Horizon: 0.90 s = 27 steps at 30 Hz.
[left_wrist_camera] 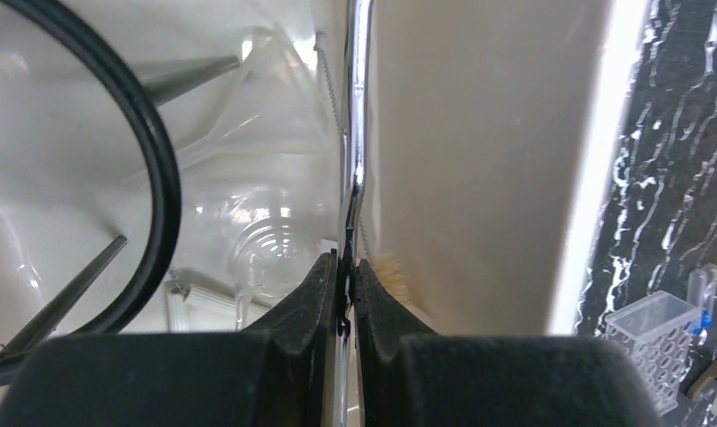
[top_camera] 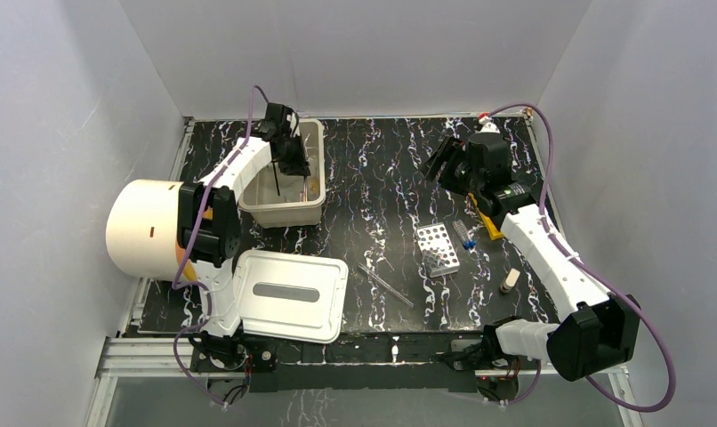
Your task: Organize the chemistry lab equipment
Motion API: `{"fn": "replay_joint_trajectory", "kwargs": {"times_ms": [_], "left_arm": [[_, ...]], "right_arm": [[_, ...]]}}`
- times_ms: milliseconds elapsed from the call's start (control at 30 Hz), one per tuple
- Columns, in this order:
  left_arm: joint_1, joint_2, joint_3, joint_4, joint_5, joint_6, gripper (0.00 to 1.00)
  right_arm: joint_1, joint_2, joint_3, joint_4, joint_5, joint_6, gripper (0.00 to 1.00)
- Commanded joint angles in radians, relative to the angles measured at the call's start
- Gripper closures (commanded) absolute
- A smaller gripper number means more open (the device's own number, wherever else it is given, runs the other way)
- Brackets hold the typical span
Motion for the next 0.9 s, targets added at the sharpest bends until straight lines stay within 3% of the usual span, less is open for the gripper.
{"fn": "replay_joint_trajectory", "kwargs": {"times_ms": [0,333,400,567,867], "left_arm": [[0.007,-0.080,-0.034,0.011,-0.043,-0.015,1.00],[0.009,0.001,0.048,0.016,0.112,-0.041,1.00],[0.011,0.013,0.056,0.015,0.113,-0.045,0.99],[0.014,0.013,0.055,-0.004,0.102,-0.046,0.82],[0.016,0.016,0.045,-0.019,0.079,-0.039,0.82]], "right_arm": [[-0.004,-0.014,0.007,0.080,0.016,-0.036,0.28],[-0.005,-0.008,0.002,0.121,0.009,-0.049,0.28],[-0.004,-0.017,-0.015,0.129,0.016,-0.048,0.28],[-0.005,-0.026,-0.028,0.111,0.038,-0.069,0.27],[-0.005,-0.025,-0.041,0.112,0.054,-0.089,0.27]]}}
